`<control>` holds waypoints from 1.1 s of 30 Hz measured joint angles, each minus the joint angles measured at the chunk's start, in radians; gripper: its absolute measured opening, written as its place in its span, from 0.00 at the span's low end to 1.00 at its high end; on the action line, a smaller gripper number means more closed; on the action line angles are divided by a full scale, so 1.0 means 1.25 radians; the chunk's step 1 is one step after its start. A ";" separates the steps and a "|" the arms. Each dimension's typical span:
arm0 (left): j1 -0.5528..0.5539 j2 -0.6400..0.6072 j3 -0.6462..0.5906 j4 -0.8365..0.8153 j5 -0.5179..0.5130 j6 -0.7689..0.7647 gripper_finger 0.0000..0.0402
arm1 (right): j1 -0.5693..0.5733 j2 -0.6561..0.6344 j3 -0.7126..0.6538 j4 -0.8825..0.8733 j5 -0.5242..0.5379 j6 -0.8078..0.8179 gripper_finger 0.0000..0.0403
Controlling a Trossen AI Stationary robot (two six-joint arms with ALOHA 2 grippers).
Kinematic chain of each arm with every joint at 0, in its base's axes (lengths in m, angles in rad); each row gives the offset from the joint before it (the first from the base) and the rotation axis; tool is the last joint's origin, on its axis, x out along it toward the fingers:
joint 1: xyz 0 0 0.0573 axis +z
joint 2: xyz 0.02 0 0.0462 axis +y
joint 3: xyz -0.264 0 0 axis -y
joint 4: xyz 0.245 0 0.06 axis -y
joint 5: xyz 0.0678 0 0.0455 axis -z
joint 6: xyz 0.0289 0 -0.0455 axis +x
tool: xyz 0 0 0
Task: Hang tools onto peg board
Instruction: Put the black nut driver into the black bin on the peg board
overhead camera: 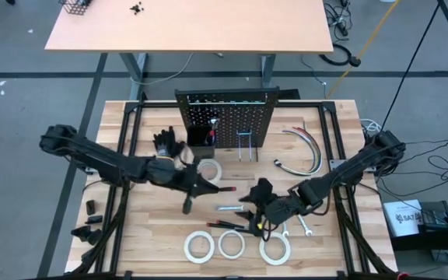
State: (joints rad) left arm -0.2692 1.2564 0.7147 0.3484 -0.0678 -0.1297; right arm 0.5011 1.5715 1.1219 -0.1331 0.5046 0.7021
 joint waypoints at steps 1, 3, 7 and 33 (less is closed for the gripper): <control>-0.004 -0.009 0.000 0.022 0.000 0.005 0.04 | -0.005 0.000 0.011 0.003 0.024 -0.022 0.55; -0.011 -0.020 0.000 0.070 0.005 0.008 0.04 | -0.011 0.000 0.031 0.002 0.058 -0.068 0.55; -0.018 -0.040 0.001 0.116 0.009 0.010 0.04 | -0.025 0.000 0.081 0.004 0.056 -0.170 0.55; -0.027 -0.044 0.001 0.350 0.025 0.003 0.04 | -0.030 0.001 0.158 0.142 0.100 -0.494 0.55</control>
State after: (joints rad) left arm -0.3027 1.2018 0.7158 0.7864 -0.0368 -0.1253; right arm 0.4632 1.5723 1.3190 0.0450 0.6292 0.0843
